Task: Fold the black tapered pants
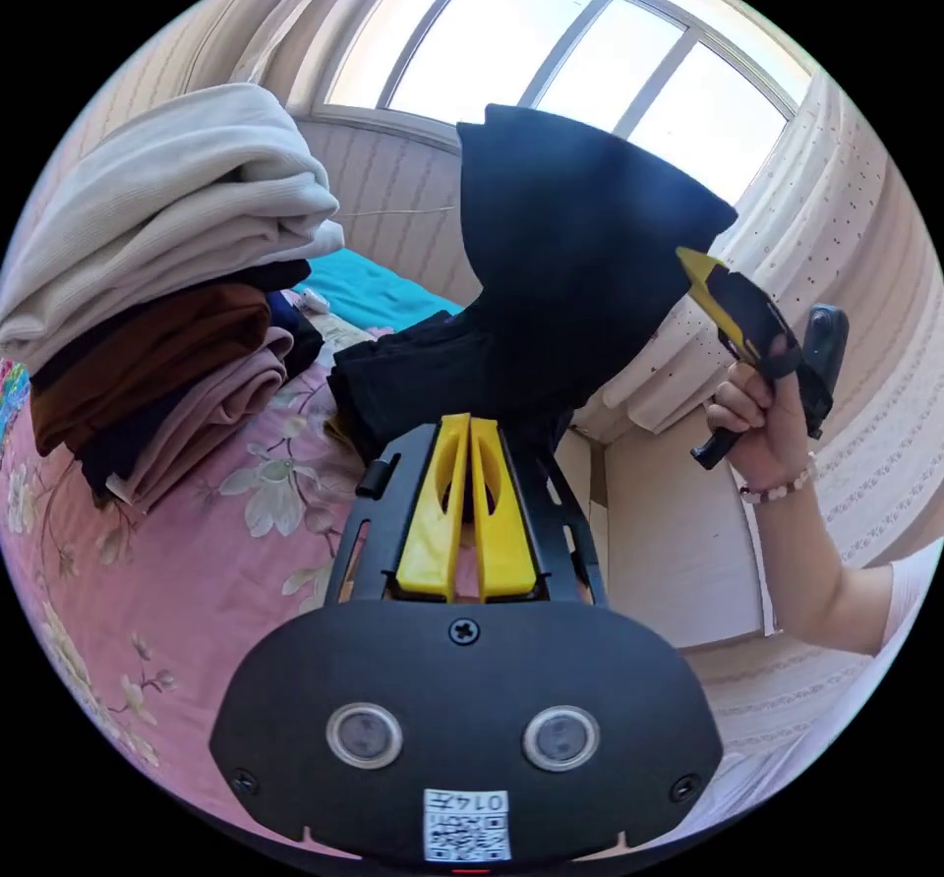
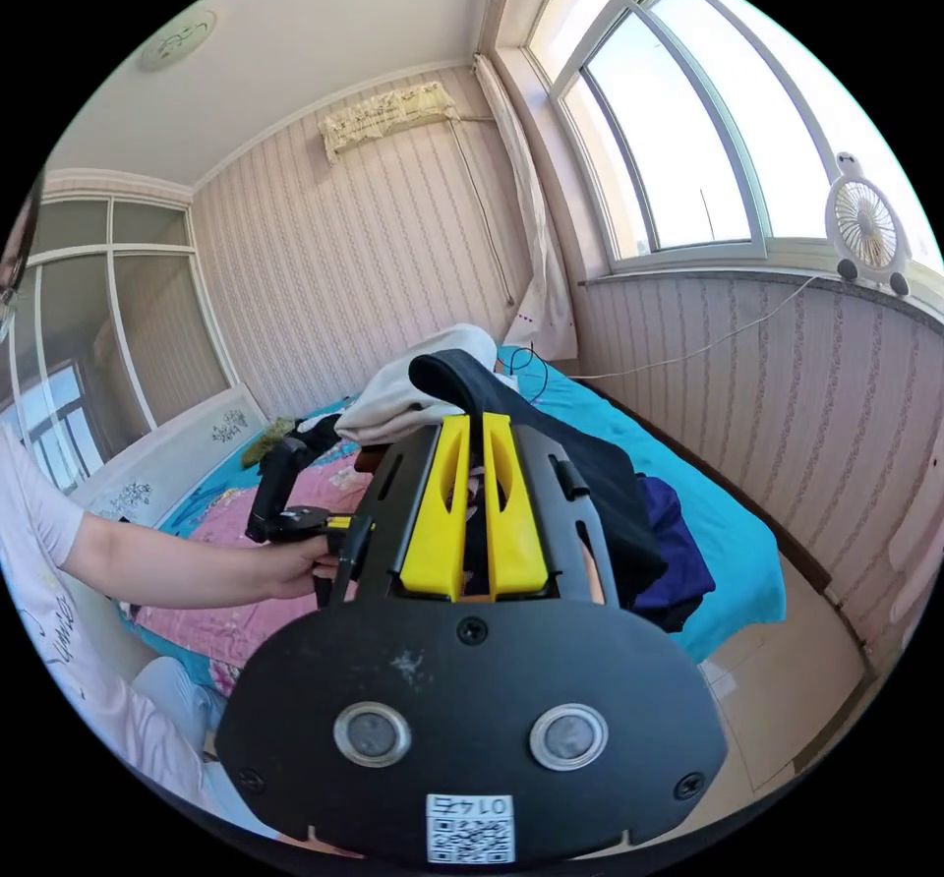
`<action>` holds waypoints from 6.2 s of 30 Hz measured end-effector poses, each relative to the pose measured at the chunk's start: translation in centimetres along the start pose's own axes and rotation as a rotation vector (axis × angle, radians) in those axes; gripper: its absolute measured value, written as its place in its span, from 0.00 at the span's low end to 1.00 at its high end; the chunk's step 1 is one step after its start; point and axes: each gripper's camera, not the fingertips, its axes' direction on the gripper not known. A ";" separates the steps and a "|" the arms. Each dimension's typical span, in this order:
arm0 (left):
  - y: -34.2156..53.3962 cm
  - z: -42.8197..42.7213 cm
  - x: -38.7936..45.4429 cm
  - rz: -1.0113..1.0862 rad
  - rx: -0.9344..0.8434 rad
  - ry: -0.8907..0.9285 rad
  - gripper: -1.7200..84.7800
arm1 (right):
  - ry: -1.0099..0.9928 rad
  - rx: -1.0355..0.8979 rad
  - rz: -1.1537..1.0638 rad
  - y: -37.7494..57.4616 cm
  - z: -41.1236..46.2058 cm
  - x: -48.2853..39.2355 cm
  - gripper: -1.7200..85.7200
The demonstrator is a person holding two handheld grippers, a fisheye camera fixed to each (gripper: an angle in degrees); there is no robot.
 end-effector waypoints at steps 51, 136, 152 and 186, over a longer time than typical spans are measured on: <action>30.7 -92.9 -4.8 -0.576 0.306 -0.448 0.01 | -0.645 -0.264 0.198 12.0 10.1 -27.2 0.03; 9.9 -109.6 -4.3 -1.023 0.061 -0.436 0.13 | -0.775 -1.029 -0.753 34.1 29.5 -75.6 0.06; 4.3 -112.1 4.2 -0.848 0.070 -0.369 0.01 | -0.665 -0.764 -0.316 19.5 25.7 -57.0 0.04; 16.6 -124.1 18.6 -1.089 0.278 -0.286 0.04 | -0.086 -0.579 -0.276 5.1 30.0 -42.0 0.12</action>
